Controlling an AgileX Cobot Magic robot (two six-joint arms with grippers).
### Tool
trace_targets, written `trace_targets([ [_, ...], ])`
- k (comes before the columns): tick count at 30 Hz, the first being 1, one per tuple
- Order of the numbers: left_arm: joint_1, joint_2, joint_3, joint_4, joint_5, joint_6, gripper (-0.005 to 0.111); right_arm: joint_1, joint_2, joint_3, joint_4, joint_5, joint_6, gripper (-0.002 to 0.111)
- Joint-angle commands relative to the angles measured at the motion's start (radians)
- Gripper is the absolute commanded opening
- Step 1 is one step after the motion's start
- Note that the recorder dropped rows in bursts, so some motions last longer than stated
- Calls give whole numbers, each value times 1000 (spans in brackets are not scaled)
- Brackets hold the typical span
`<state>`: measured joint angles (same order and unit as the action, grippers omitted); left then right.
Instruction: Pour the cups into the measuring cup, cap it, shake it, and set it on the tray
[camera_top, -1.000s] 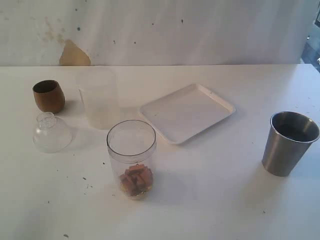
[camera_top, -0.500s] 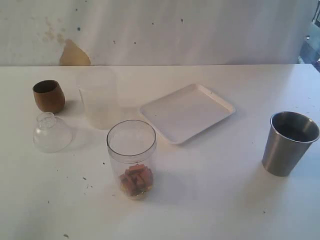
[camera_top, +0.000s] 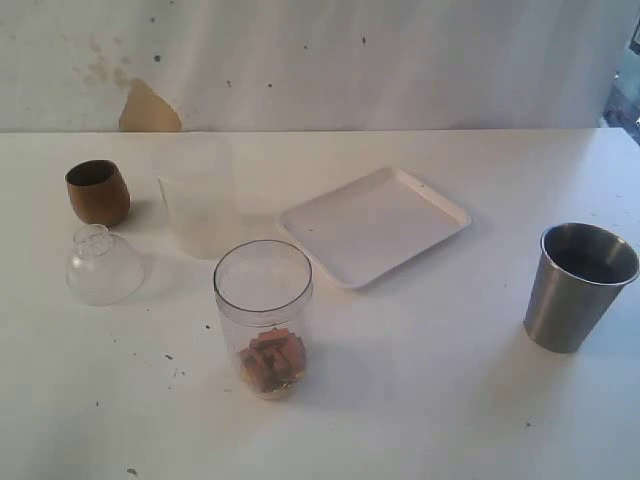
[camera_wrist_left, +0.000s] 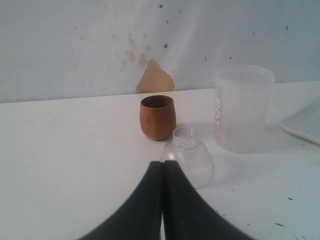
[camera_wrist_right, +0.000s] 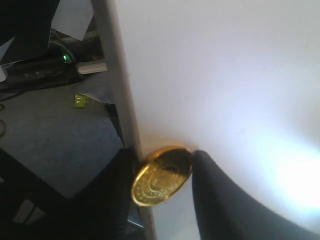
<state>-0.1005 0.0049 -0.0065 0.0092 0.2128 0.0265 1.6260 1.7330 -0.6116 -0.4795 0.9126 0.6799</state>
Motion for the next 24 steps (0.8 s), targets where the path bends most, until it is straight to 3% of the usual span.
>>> trace_targets([
  [1, -6, -5, 6, -9, -9, -2, 0, -2, -6, 4, 4, 25, -2, 0],
  [13, -6, -5, 6, -9, -9, -2, 0, -20, -333, 2, 12, 118, -10, 0],
  [17, -6, -5, 6, -9, -9, -2, 0, -122, -436, 2, -24, 173, -22, 0],
  [19, -6, -5, 6, -9, -9, -2, 0, -169, -482, 2, 102, 79, -88, 0],
  [20, -6, -5, 6, -9, -9, -2, 0, -190, -505, 6, 217, -53, -189, 0],
  [24, -6, -5, 6, -9, -9, -2, 0, -297, -496, 6, 107, -43, -113, 0],
])
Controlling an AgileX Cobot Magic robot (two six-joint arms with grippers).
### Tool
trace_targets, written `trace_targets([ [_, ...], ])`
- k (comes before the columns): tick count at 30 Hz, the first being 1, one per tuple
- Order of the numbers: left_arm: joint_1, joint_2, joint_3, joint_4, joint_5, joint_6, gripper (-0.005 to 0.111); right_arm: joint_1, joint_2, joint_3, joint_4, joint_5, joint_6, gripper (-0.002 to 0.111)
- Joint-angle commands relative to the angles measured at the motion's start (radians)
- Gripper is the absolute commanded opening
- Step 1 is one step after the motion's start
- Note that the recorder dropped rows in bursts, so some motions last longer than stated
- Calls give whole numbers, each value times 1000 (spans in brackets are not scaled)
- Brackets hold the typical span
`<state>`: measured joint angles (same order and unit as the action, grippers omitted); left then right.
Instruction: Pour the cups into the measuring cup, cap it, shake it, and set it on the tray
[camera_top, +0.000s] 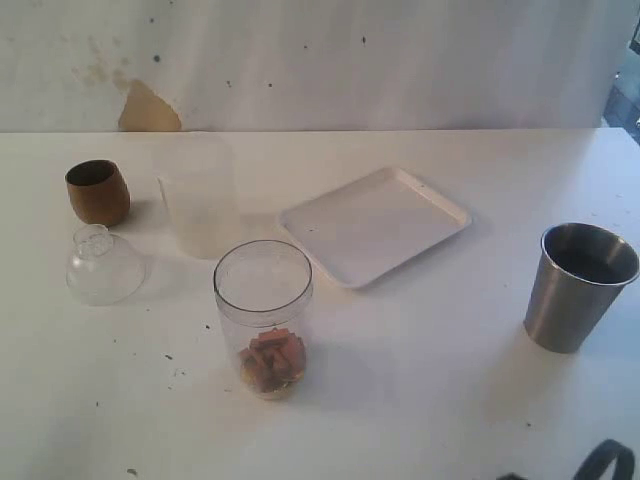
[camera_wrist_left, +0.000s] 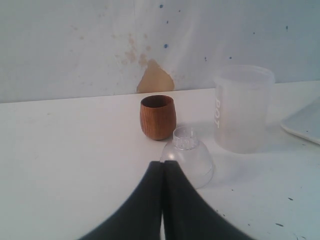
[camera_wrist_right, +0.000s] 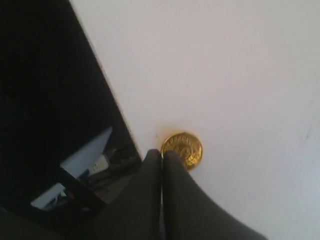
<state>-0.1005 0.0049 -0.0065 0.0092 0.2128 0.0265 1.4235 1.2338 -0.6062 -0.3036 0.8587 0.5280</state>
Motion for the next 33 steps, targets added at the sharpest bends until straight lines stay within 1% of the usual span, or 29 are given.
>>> trace_targets([
  [1, -6, -5, 6, -9, -9, -2, 0, -145, 7, 1, -55, 21, 20, 0],
  [2, -6, -5, 6, -9, -9, -2, 0, -195, 11, 1, -32, 22, 3, 0],
  [4, -6, -5, 6, -9, -9, -2, 0, -235, 11, 1, 2, 19, -36, 0],
  [6, -6, -5, 6, -9, -9, -2, 0, -282, 9, 6, 49, -35, -94, 0],
  [8, -6, -5, 6, -9, -9, -2, 0, -303, 24, 25, 61, -108, -104, 0],
  [10, -6, -5, 6, -9, -9, -2, 0, -321, 65, 39, 81, -130, -135, 0],
  [14, -6, -5, 6, -9, -9, -2, 0, -328, 150, 62, 74, -140, -133, 0],
  [17, -6, -5, 6, -9, -9, -2, 0, -328, 188, 67, 113, -163, -159, 0],
  [19, -6, -5, 6, -9, -9, -2, 0, -328, 203, 76, 148, -204, -191, 0],
  [23, -6, -5, 6, -9, -9, -2, 0, -328, 225, 102, 152, -292, -191, 0],
  [28, -6, -5, 6, -9, -9, -2, 0, -328, 243, 119, 152, -347, -191, 0],
  [33, -6, -5, 6, -9, -9, -2, 0, -328, 251, 120, 220, -315, -234, 0],
])
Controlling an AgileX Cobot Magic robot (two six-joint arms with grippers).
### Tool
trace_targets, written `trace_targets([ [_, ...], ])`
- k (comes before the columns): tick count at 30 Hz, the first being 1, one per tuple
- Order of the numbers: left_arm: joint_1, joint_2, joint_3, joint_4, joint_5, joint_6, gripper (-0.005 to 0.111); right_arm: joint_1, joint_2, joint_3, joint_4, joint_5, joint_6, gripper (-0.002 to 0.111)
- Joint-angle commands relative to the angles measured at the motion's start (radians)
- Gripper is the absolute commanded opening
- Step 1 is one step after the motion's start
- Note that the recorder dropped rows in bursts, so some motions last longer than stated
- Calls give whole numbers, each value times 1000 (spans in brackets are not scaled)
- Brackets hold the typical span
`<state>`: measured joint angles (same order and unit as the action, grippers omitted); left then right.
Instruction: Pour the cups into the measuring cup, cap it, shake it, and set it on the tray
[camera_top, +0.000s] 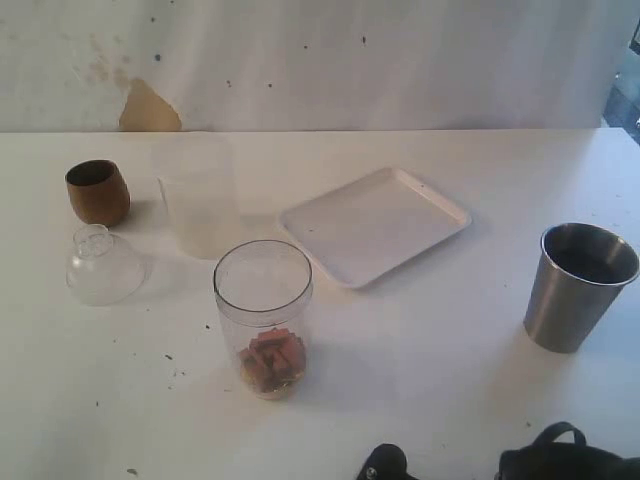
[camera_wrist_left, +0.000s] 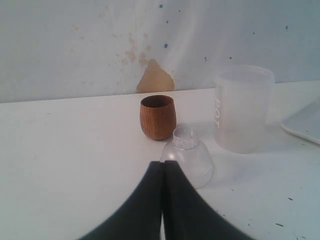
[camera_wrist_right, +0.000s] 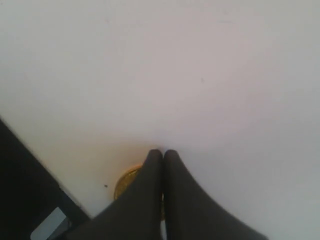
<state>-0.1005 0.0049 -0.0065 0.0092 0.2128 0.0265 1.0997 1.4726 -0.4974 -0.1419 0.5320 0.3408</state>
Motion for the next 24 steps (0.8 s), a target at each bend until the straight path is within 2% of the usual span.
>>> trace_targets([
  [1, -6, -5, 6, -9, -9, -2, 0, -2, 12, 11, 82, 20, -66, 0],
  [7, -6, -5, 6, -9, -9, -2, 0, 12, 12, 11, 254, 36, -199, 0],
  [17, -6, -5, 6, -9, -9, -2, 0, 83, 12, 11, 269, 75, -187, 0],
  [24, -6, -5, 6, -9, -9, -2, 0, 86, -46, 8, 192, 68, -148, 0],
])
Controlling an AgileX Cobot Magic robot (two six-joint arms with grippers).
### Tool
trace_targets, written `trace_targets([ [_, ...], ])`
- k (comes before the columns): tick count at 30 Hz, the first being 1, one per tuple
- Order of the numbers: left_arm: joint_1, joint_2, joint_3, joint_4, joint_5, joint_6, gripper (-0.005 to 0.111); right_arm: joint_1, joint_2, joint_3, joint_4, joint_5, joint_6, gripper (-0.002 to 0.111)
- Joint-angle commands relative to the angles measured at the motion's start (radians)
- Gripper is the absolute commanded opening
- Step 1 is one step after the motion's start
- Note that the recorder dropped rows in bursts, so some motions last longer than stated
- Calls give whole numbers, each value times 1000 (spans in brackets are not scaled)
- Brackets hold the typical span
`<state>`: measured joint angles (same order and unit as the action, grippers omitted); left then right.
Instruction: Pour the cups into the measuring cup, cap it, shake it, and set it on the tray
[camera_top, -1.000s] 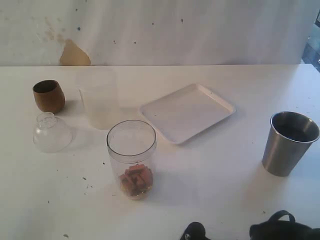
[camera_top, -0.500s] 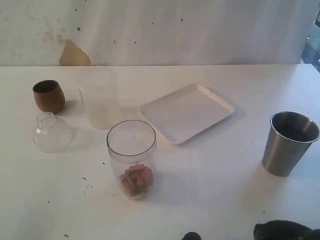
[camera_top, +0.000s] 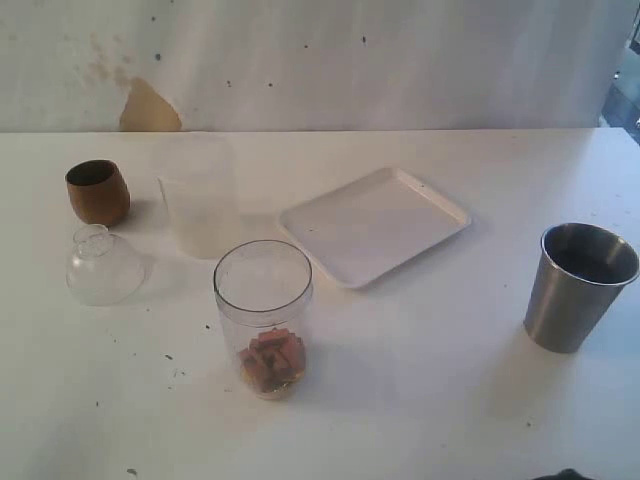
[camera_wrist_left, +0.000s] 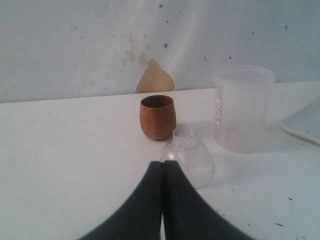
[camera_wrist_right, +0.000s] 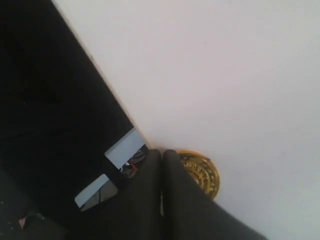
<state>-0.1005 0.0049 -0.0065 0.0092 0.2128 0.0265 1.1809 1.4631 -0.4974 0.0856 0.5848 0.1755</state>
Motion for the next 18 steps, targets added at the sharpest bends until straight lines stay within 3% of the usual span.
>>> trace_targets([
  [1, -6, -5, 6, -9, -9, -2, 0, 4, -48, 8, -35, 21, 14, 0],
  [4, -6, -5, 6, -9, -9, -2, 0, 4, -102, 8, -35, 55, -17, 1],
  [6, -6, -5, 6, -9, -9, -2, 0, 4, -147, 8, -33, 82, -46, 8],
  [12, -6, -5, 6, -9, -9, -2, 0, 5, -197, 12, -31, 119, -66, 48],
  [18, -6, -5, 6, -9, -9, -2, 0, 116, -96, 12, -37, 107, -60, 51],
])
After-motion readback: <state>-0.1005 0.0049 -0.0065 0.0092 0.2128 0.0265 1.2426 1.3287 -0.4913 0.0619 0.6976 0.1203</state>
